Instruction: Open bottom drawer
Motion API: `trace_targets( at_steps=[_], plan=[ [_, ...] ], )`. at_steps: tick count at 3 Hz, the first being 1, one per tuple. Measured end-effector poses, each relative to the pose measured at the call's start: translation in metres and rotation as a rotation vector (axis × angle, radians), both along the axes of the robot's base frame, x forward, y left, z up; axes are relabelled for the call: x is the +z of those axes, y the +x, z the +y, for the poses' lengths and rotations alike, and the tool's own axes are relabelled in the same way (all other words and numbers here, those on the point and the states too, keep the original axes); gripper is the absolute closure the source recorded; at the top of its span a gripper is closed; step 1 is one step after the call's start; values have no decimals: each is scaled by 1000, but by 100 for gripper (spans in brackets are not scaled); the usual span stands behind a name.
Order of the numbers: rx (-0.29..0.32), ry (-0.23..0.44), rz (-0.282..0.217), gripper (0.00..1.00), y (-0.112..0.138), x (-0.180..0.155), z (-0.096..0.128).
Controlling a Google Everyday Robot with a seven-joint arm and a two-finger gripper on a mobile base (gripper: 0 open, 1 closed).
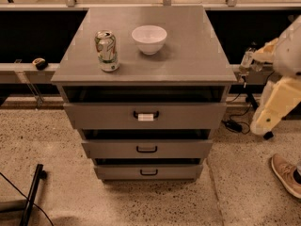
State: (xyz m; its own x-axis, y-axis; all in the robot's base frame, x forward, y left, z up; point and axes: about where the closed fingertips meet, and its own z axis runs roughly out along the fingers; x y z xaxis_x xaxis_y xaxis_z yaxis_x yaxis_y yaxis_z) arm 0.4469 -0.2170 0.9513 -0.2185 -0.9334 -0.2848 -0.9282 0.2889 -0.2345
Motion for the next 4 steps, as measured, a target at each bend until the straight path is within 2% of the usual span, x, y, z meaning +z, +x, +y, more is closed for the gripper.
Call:
trace_targets(
  at_steps=[1, 2, 3, 4],
  plan=[
    [22, 231, 52, 0, -12, -104, 14],
    [0, 231, 45, 0, -14, -108, 12],
    [42, 284, 80, 0, -2, -144, 23],
    [73, 483, 110, 0, 1, -230, 51]
  ],
)
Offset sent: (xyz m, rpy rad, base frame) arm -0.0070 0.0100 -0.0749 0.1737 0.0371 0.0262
